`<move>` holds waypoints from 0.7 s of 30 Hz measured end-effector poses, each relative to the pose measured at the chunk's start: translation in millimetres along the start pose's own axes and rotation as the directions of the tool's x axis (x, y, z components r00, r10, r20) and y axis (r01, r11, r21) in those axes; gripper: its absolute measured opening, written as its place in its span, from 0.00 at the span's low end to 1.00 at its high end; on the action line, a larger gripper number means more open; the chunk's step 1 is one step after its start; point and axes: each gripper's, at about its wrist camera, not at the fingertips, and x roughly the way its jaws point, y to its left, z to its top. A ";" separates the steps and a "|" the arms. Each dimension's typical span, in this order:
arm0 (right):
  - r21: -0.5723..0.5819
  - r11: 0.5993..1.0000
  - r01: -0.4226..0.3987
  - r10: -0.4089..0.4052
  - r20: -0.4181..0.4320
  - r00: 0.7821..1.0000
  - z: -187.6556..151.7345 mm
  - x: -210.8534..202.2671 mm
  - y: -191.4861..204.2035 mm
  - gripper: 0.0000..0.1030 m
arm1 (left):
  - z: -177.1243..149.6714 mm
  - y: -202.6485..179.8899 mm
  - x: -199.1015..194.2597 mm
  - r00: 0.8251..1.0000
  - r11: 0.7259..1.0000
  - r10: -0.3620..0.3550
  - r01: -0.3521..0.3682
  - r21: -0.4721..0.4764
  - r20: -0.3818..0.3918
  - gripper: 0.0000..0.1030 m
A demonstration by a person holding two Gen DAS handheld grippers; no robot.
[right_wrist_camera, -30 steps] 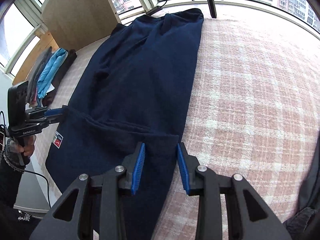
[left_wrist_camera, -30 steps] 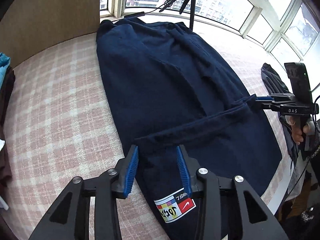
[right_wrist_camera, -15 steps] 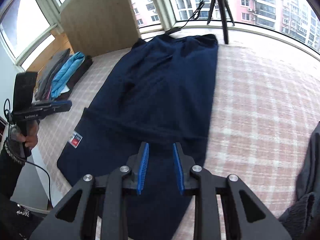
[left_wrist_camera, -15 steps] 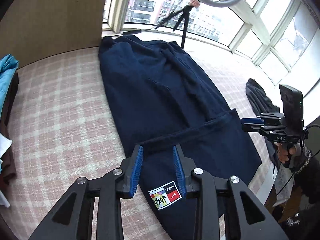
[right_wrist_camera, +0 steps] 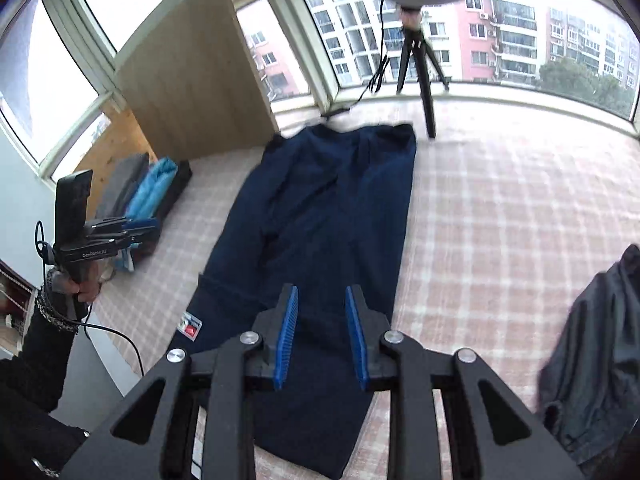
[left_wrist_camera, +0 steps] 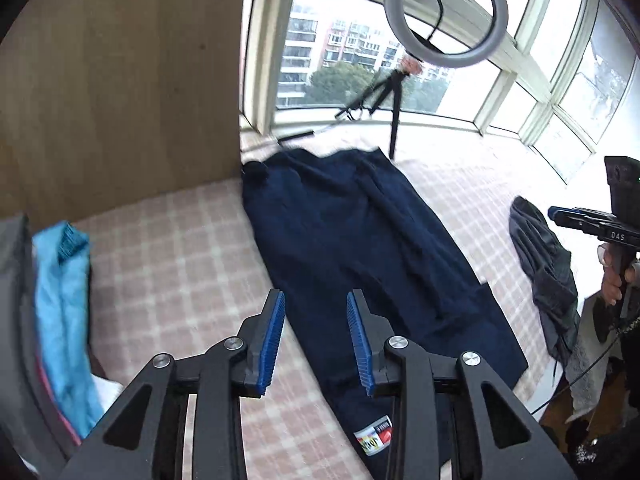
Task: Fold clothes
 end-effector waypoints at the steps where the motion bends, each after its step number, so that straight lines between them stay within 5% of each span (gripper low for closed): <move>1: -0.008 1.000 0.016 -0.016 0.029 0.999 13.7 -3.6 -2.1 0.24 | 14.6 6.7 -2.7 0.999 1.000 0.022 -0.022 -0.005 0.024 0.30; 6: -0.020 0.994 0.106 -0.104 0.092 0.990 75.0 31.6 -23.8 0.24 | 58.4 29.0 30.1 0.998 0.999 0.023 -0.020 -0.046 0.058 0.34; 16: 0.024 0.993 0.111 -0.109 -0.086 0.990 130.1 199.0 -93.0 0.24 | 86.1 63.5 185.8 0.989 0.995 0.054 -0.065 -0.076 -0.137 0.38; 21: 0.028 0.995 0.095 -0.090 -0.140 0.986 141.0 248.2 -117.6 0.25 | 84.3 74.2 226.5 0.979 0.993 0.038 -0.058 -0.099 -0.201 0.38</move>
